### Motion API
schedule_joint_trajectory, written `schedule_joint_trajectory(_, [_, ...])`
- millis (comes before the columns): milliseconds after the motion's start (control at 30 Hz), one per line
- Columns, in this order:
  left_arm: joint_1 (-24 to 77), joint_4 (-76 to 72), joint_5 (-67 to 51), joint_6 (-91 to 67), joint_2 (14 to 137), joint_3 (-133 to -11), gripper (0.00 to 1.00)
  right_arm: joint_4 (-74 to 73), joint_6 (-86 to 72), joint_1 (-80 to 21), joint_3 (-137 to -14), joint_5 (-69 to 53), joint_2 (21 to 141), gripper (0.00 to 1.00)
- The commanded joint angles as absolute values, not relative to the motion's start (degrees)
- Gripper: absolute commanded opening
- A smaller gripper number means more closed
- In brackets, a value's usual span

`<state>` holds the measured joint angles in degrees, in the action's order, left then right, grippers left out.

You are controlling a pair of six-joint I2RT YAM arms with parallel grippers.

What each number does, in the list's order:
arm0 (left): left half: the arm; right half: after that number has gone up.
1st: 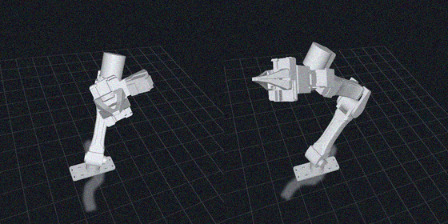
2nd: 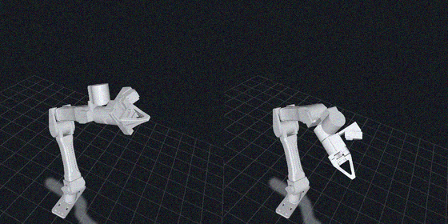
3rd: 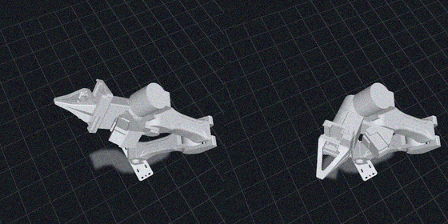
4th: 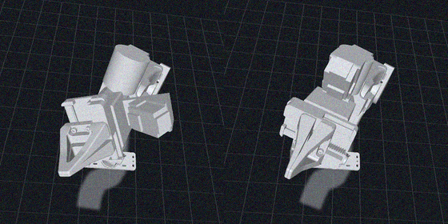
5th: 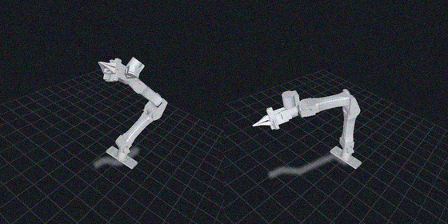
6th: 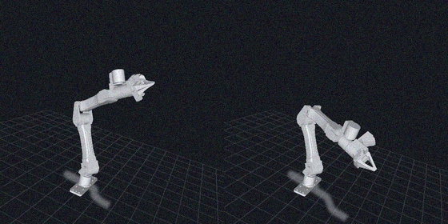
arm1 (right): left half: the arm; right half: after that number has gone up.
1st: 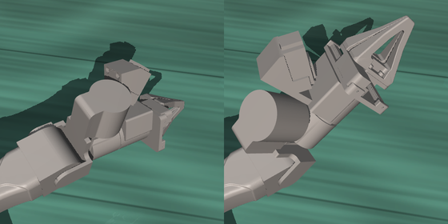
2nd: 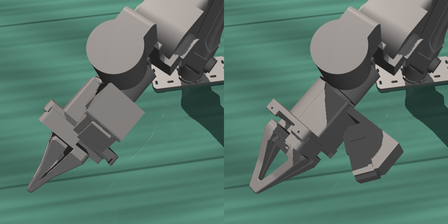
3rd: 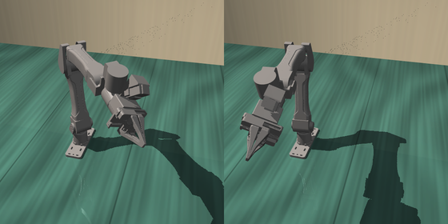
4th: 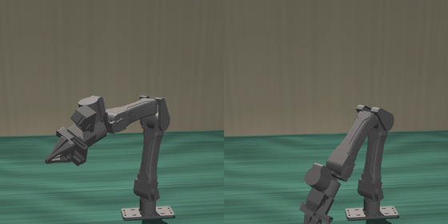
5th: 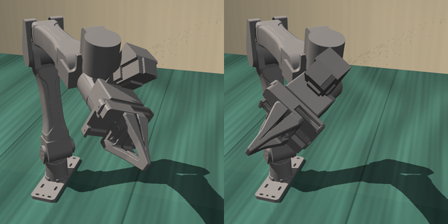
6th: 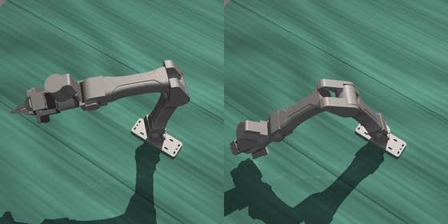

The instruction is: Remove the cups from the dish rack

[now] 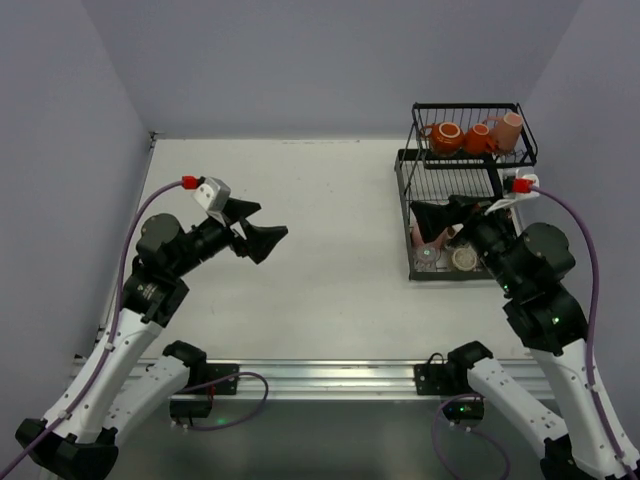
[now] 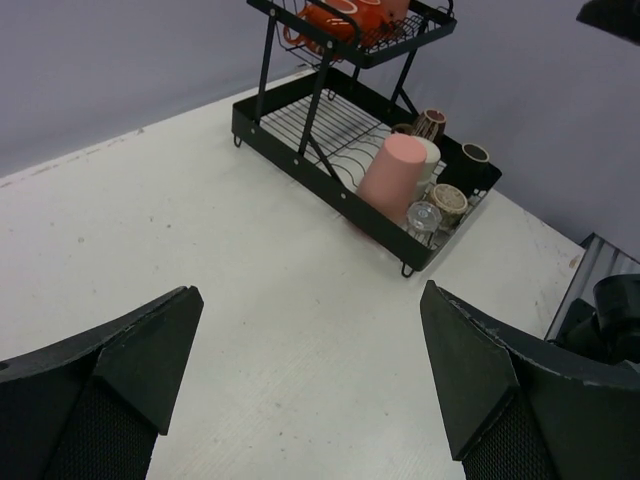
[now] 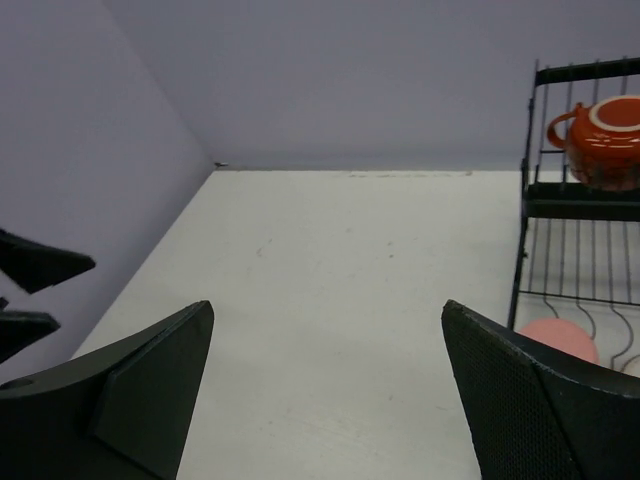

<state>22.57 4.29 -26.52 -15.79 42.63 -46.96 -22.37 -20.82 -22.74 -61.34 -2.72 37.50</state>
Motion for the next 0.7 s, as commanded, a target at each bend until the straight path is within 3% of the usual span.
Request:
schedule_joint_trajectory(0, [22.6, 5.1, -28.6, -15.2, 41.7, -44.7, 1.00, -26.0, -17.4, -22.5, -66.0, 8.1, 41.5, 0.99])
schedule_joint_trajectory(267, [25.7, 7.6, -25.7, -12.0, 40.2, -42.5, 1.00, -27.3, -12.1, -20.8, -79.8, 23.5, 57.3, 0.99])
schedule_joint_trajectory(667, [31.5, 8.3, -20.3, -9.7, 42.0, -42.0, 1.00, -33.7, -8.3, -9.3, -102.9, 23.1, 82.3, 0.98])
